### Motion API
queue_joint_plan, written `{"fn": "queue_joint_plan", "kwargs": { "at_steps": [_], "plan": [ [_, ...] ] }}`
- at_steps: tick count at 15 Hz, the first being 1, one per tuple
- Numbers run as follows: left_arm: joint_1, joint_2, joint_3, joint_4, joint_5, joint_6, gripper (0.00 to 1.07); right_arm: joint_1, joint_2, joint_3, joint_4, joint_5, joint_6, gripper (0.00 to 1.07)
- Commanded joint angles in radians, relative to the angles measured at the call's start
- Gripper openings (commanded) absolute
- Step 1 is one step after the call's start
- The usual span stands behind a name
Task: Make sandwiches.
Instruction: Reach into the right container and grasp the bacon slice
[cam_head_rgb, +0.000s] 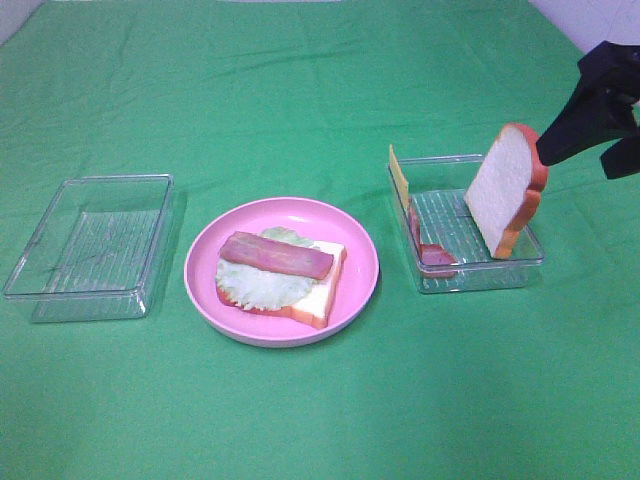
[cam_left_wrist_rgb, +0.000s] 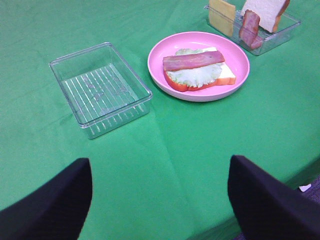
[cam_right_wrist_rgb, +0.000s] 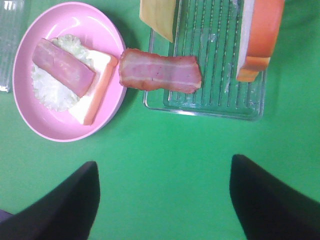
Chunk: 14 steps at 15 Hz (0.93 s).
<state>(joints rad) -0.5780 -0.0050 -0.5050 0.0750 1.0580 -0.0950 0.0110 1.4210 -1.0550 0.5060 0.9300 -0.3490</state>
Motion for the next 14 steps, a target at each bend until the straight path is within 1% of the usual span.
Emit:
{"fn": "queue_joint_plan", "kwargs": {
  "at_steps": [1,2,3,4,6,7,8,9,10,12,14],
  "plan": [
    [-0.001,-0.02,0.006,-0.009,-0.013,0.002,0.73,0.117,0.068,-0.065,-0.095,-0.009,0.074,0.69],
    [-0.001,-0.02,0.006,-0.011,-0.013,0.003,0.73,0.177,0.105,-0.1,-0.153,-0.009,0.142,0.69],
    [-0.001,-0.02,0.006,-0.011,-0.013,0.003,0.73,0.209,0.124,-0.121,-0.184,-0.009,0.173,0.69],
    [-0.001,-0.02,0.006,-0.011,-0.013,0.003,0.73,0.262,0.162,-0.165,-0.24,-0.003,0.223,0.69],
    [-0.001,-0.02,0.006,-0.011,-0.013,0.003,0.73,0.352,0.252,-0.247,-0.299,0.022,0.314,0.69],
    [-0.001,-0.02,0.006,-0.011,-0.013,0.003,0.73,0.377,0.304,-0.289,-0.313,0.045,0.349,0.69],
    [-0.001,-0.02,0.006,-0.011,-0.013,0.003,0.73,0.394,0.356,-0.337,-0.317,0.068,0.368,0.69],
    [-0.001,-0.02,0.006,-0.011,-0.013,0.003,0.73,0.392,0.431,-0.397,-0.311,0.077,0.372,0.69],
    [-0.001,-0.02,0.006,-0.011,-0.013,0.003,0.73,0.391,0.477,-0.426,-0.315,0.082,0.374,0.69],
    [-0.001,-0.02,0.006,-0.011,-0.013,0.003,0.73,0.391,0.545,-0.464,-0.321,0.082,0.374,0.69],
    [-0.001,-0.02,0.006,-0.011,-0.013,0.003,0.73,0.391,0.584,-0.478,-0.341,0.08,0.374,0.69]
  ]
}}
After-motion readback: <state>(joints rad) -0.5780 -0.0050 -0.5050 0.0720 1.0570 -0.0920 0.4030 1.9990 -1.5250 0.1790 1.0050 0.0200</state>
